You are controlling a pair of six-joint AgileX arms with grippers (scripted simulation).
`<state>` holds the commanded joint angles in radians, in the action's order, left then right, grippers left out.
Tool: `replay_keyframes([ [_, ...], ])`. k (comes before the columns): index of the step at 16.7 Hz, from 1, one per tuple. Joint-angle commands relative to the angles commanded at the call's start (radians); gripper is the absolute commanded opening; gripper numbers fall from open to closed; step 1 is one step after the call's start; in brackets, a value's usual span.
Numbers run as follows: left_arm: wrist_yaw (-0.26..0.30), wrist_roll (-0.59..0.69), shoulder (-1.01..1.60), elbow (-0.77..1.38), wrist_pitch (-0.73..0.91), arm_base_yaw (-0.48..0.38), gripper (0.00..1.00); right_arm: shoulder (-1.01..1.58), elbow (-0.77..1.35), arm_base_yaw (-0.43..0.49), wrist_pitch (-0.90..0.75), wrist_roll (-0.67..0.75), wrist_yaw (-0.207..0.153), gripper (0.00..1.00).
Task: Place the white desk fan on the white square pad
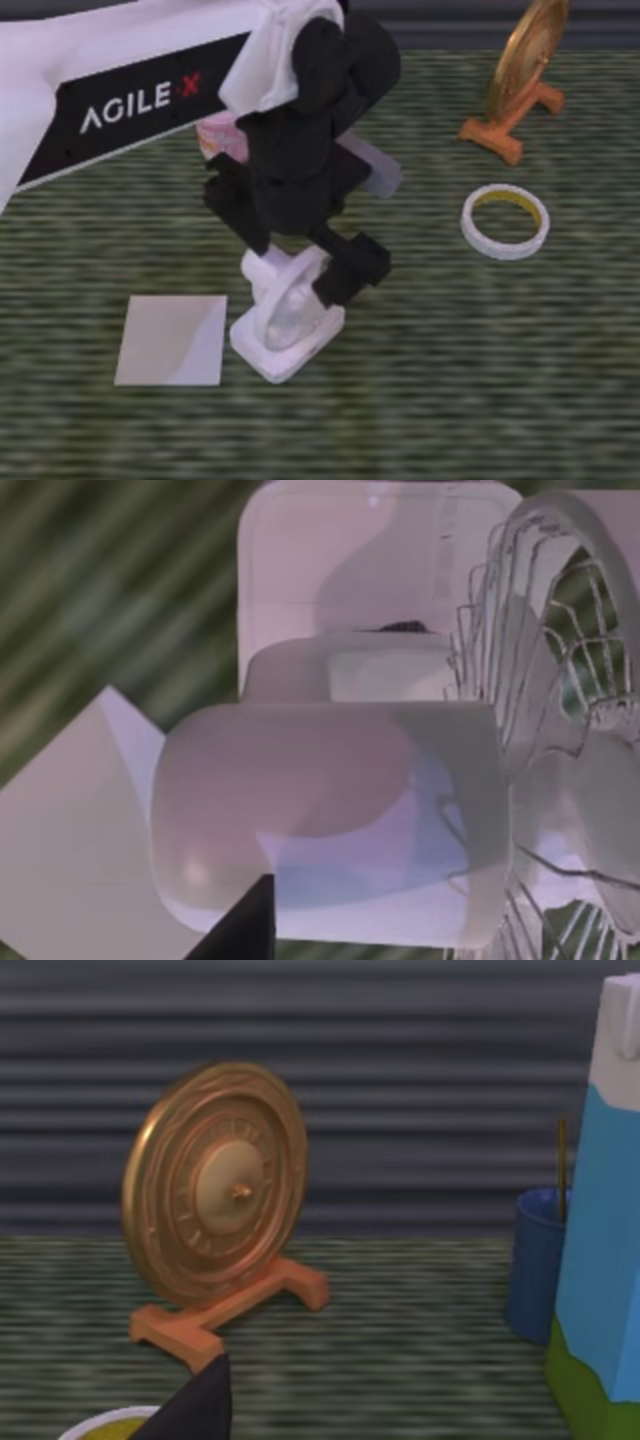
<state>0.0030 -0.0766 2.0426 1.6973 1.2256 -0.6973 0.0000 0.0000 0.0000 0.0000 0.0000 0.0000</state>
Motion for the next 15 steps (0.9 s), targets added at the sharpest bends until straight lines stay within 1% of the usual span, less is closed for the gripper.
replay_keyframes([
  [9, 0.0, 0.0, 0.0, 0.0, 0.0, 0.0, 0.02, 0.0, 0.0, 0.0, 0.0, 0.0, 0.0, 1.0],
  [10, 0.0, 0.0, 0.0, 0.0, 0.0, 0.0, 0.0, 0.0, 0.0, 0.0, 0.0, 0.0, 0.0, 1.0],
  [15, 0.0, 0.0, 0.0, 0.0, 0.0, 0.0, 0.0, 0.0, 0.0, 0.0, 0.0, 0.0, 0.0, 1.0],
])
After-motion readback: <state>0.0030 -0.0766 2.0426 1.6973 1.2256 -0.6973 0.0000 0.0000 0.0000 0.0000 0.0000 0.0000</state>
